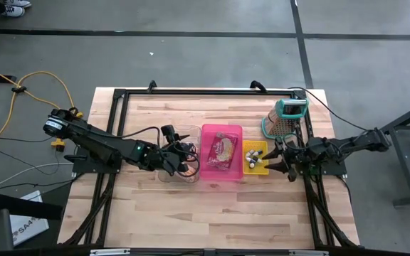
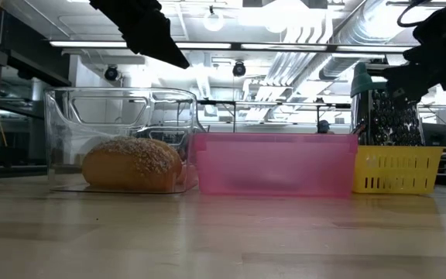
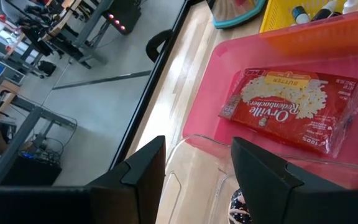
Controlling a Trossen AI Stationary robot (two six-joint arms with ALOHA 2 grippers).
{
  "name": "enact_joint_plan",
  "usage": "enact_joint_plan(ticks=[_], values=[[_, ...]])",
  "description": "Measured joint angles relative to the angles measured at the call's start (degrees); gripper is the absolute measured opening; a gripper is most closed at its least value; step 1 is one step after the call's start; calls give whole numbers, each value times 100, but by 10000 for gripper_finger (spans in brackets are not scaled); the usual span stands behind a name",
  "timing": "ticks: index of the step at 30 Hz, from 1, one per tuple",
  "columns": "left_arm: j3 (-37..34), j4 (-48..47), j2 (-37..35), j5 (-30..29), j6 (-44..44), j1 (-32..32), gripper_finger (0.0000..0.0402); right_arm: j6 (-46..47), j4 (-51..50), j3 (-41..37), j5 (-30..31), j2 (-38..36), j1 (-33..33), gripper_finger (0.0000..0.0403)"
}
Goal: Pick & Place Food Item
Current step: Return to Home Position
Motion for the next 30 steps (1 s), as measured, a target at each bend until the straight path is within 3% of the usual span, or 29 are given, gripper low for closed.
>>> enact_joint_plan(ticks=[15,30], values=[[0,0,0,-2,-9,2,175,157,-20,-2,-67,2,-548,162],[0,0,0,0,-9,1,175,156,-22,-2,-67,2,-621,162]])
